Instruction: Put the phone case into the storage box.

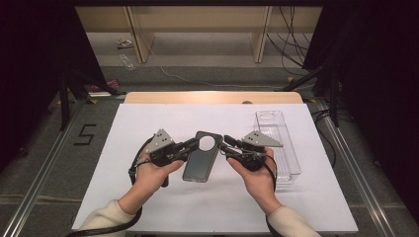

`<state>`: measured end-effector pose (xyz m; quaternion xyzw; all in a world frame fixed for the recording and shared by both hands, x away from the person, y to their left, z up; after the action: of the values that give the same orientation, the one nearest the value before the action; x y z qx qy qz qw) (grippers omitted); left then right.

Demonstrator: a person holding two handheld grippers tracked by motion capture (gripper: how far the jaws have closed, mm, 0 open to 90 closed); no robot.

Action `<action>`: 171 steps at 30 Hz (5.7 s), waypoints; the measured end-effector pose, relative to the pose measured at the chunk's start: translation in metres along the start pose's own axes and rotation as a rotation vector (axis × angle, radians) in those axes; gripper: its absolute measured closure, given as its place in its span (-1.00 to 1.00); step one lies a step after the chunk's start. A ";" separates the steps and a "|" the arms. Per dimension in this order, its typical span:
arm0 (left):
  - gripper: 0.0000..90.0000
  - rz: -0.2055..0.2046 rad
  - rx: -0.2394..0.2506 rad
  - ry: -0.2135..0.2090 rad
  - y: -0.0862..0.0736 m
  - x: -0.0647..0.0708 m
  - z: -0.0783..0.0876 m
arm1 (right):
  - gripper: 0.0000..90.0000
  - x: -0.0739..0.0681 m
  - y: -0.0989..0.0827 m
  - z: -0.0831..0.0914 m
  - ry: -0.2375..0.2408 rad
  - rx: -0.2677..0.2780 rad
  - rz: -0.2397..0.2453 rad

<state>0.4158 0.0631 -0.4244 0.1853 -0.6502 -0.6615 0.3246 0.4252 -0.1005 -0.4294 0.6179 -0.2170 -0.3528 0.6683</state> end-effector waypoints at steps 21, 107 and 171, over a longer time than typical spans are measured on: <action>0.80 -0.004 -0.011 -0.013 -0.006 0.005 -0.003 | 0.86 0.000 0.002 0.004 -0.011 -0.007 -0.072; -1.00 -0.163 -0.140 0.040 -0.015 -0.016 0.039 | 0.99 0.029 0.041 0.029 -0.222 0.014 -0.015; -0.98 -0.179 -0.171 0.057 -0.033 -0.025 0.061 | 0.98 0.064 0.068 0.050 -0.304 0.076 -0.043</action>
<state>0.3871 0.1229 -0.4559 0.2328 -0.5627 -0.7354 0.2973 0.4447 -0.1825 -0.3647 0.5866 -0.3155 -0.4482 0.5962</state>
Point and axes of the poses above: each handheld gripper's, and its own axes: z roughly backward along the jaws, y roughly out of its top, x roughly to its right, the point moved 7 cm from there along -z, roughly forward along the jaws, and after that the axes turned 9 degrees about x, right-handed, at the moved point
